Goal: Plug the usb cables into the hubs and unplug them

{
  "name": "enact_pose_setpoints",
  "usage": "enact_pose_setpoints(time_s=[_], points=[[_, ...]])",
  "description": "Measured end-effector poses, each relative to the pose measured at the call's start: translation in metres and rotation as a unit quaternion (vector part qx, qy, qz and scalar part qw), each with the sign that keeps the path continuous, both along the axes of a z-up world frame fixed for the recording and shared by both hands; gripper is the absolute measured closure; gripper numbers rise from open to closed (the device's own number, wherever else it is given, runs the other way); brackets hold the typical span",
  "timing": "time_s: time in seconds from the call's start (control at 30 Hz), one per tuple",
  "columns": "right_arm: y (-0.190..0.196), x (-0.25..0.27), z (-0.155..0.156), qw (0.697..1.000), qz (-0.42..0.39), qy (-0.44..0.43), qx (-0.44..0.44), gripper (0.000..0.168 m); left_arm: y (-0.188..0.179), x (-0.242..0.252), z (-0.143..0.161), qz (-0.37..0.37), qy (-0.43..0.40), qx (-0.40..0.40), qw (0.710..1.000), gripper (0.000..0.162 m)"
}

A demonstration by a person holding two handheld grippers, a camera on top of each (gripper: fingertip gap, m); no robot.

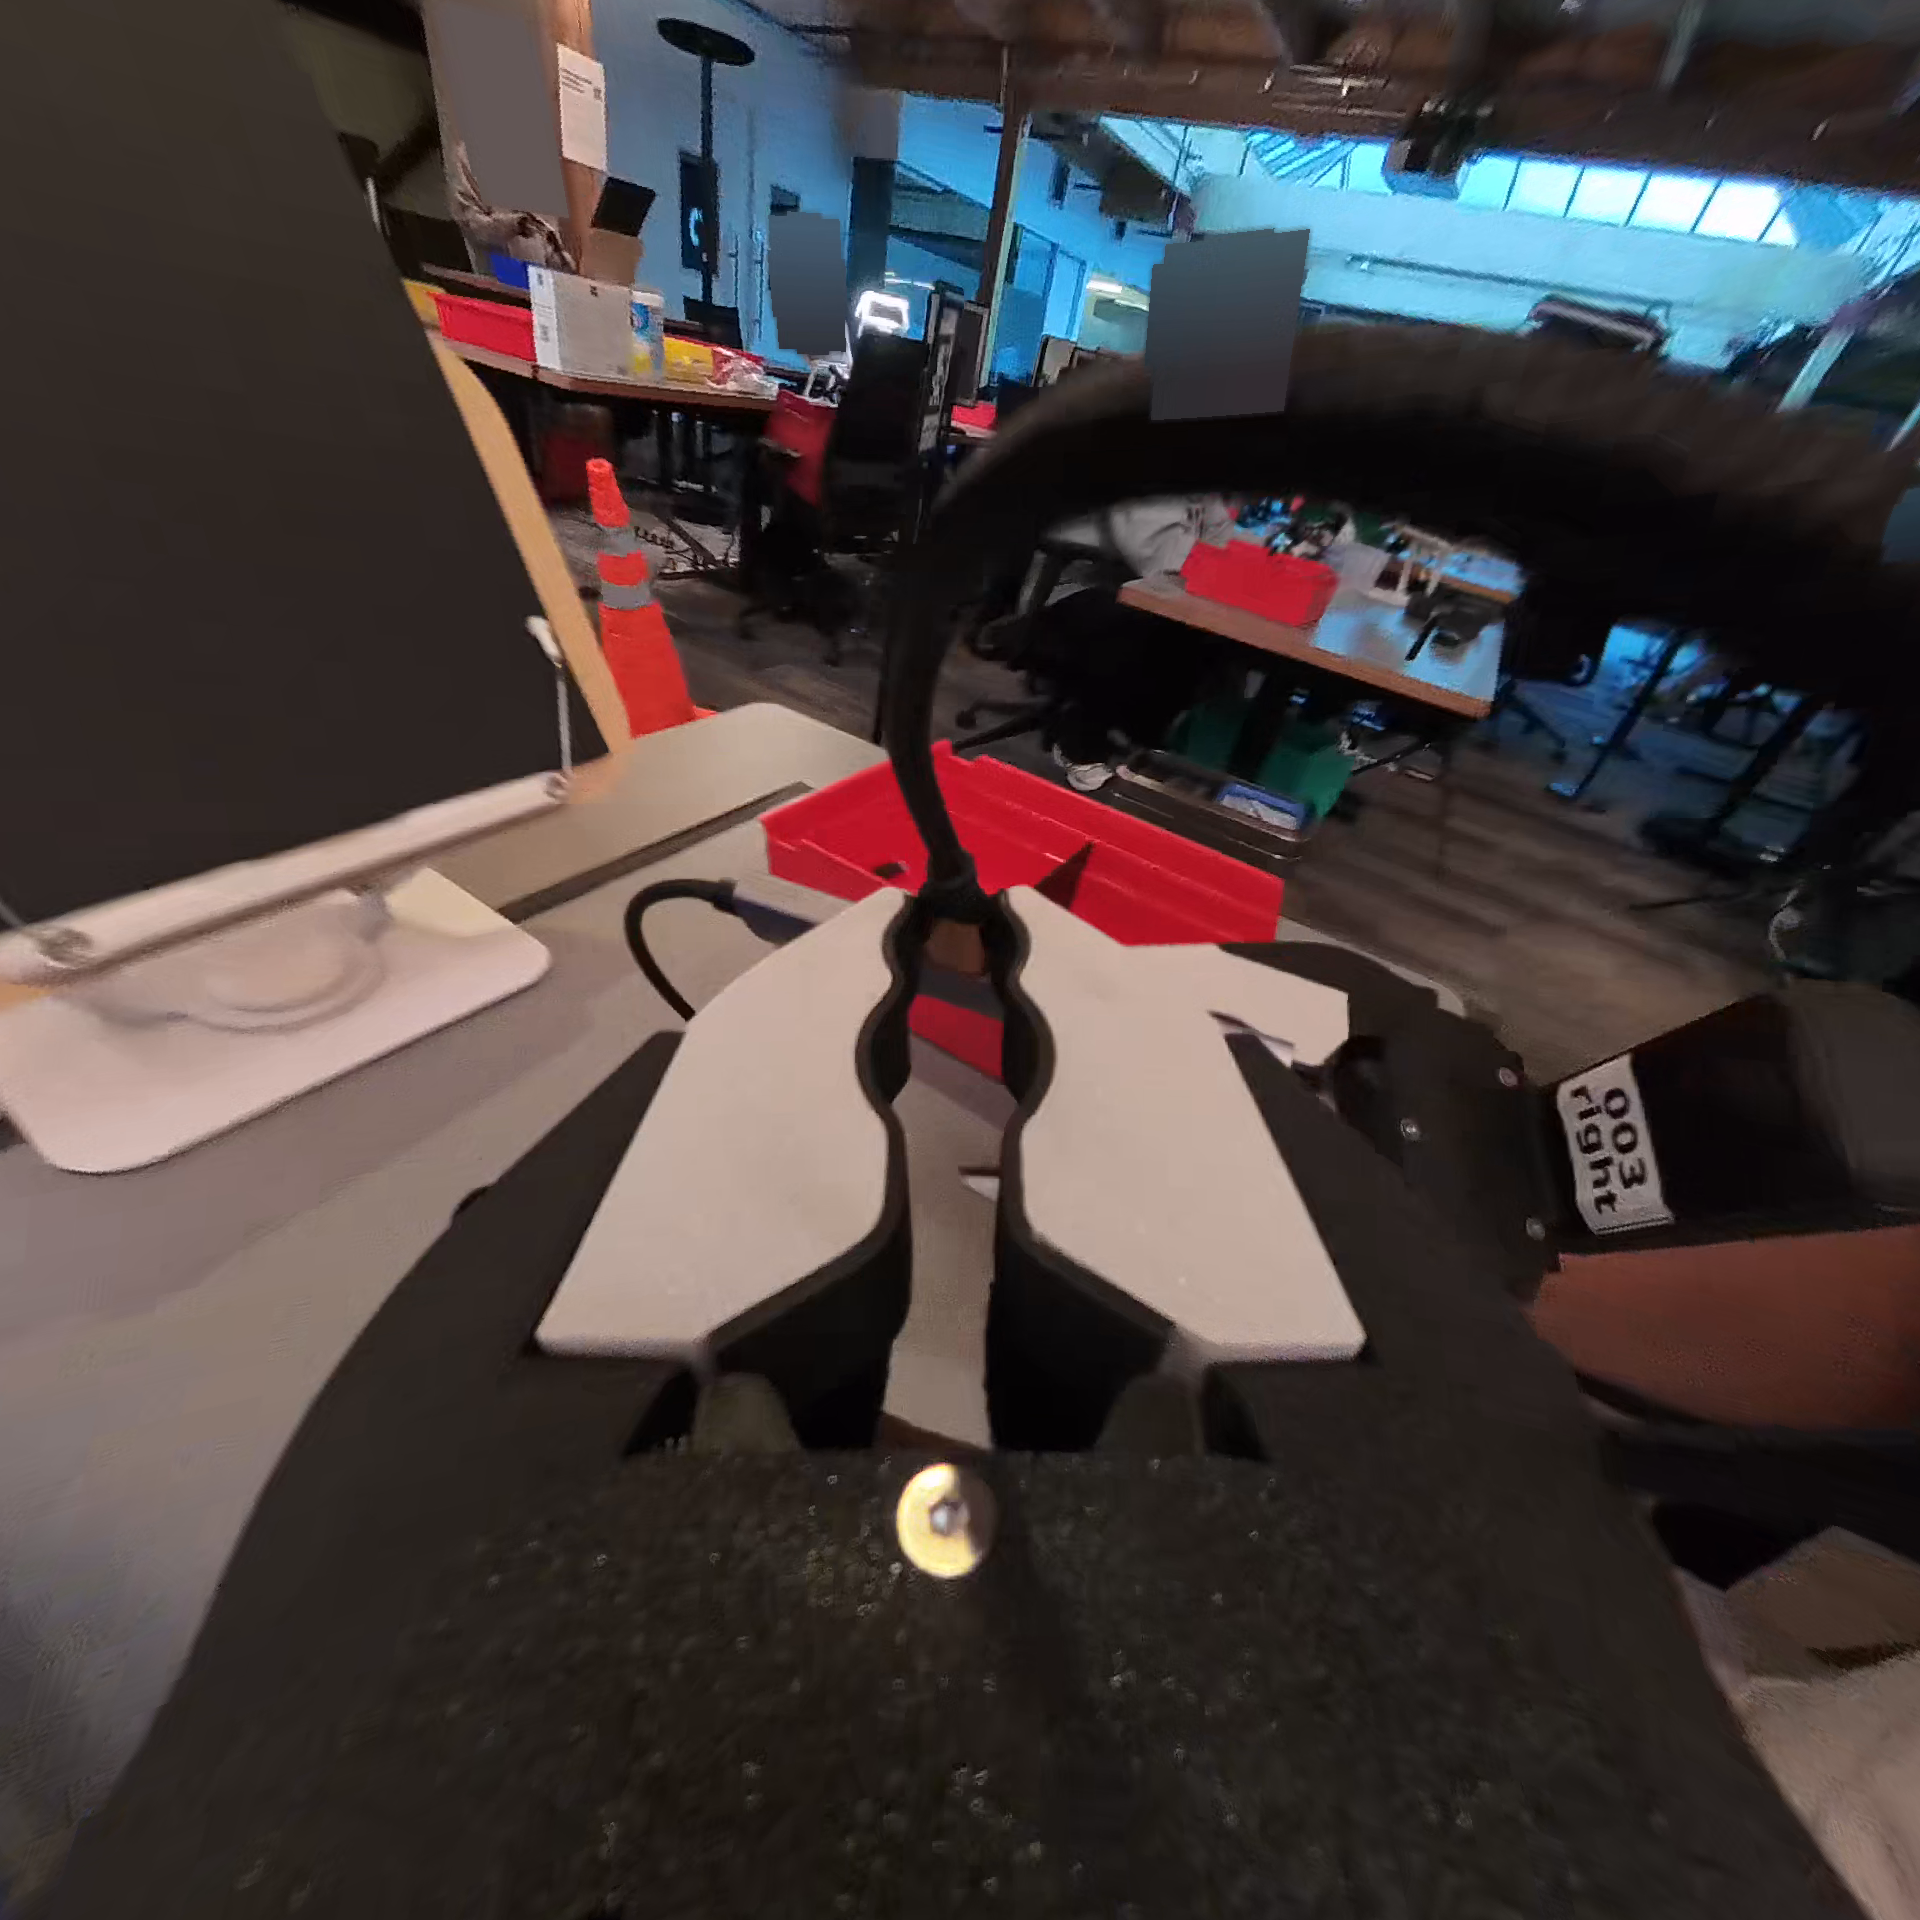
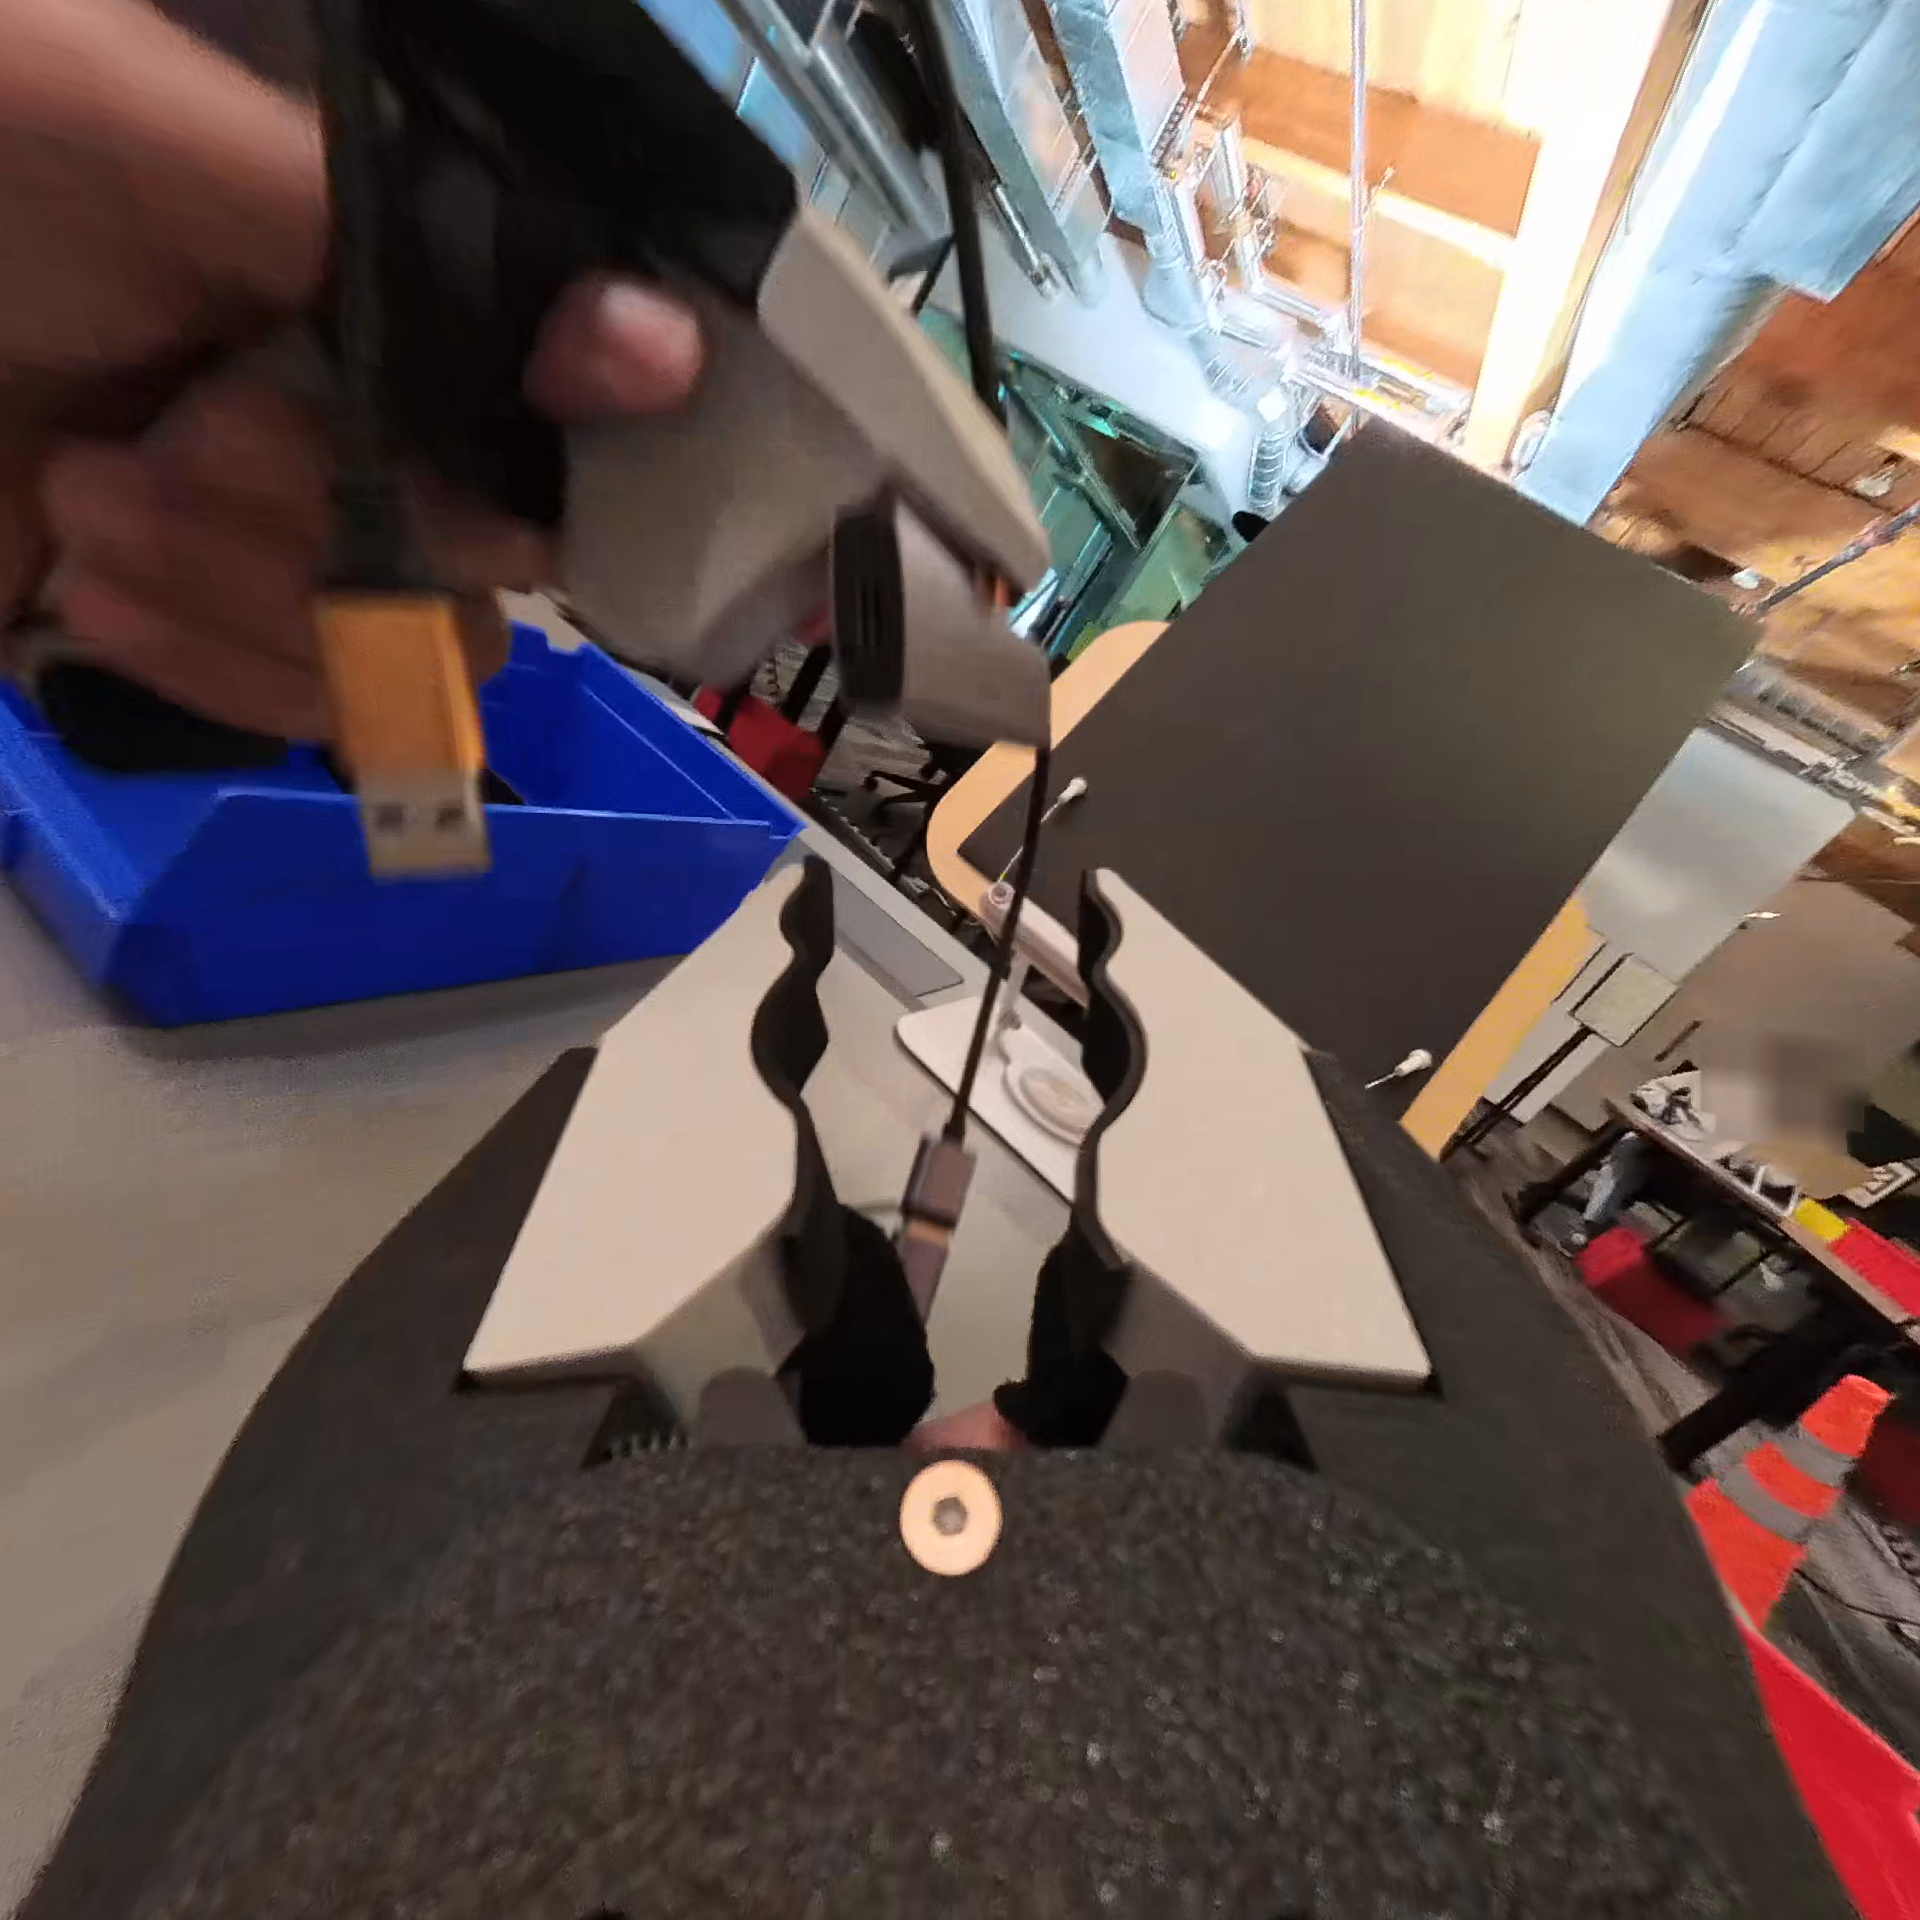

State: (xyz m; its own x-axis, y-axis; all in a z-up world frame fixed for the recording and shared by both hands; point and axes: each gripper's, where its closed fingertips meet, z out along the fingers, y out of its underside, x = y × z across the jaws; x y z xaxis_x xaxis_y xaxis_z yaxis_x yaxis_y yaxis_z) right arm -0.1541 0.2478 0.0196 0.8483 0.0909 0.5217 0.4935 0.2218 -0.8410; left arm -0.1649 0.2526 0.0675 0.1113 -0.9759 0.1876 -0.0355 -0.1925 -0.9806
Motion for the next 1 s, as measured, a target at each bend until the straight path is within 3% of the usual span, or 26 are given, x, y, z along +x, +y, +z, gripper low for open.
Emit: enact_pose_setpoints(time_s=[0.1,0.2,0.33,0.57,0.8,1.0], points=[[-0.009,-0.006,-0.002,1.000,0.017,-0.008,-0.003,0.130,-0.018,0.014,-0.023,-0.007,0.006,-0.020,1.000,0.150],[-0.014,0.002,-0.006,1.000,-0.011,-0.025,-0.002,0.159,-0.029,0.022,-0.042,-0.012,0.022,-0.034,0.999,0.150],[-0.023,0.000,-0.015,0.999,0.017,-0.034,-0.019,0.161,-0.039,0.018,-0.053,-0.010,0.047,0.010,0.999,0.150],[-0.035,-0.013,-0.041,0.991,0.048,-0.124,-0.004,0.160,-0.054,0.002,-0.082,0.009,0.125,0.133,0.983,0.150],[-0.036,-0.031,-0.058,0.985,0.069,-0.155,-0.014,0.160,-0.056,-0.018,-0.099,0.005,0.098,0.063,0.993,0.150],[-0.036,-0.039,-0.059,0.984,0.079,-0.158,-0.007,0.160,-0.057,-0.027,-0.102,0.023,0.092,0.099,0.991,0.150]])
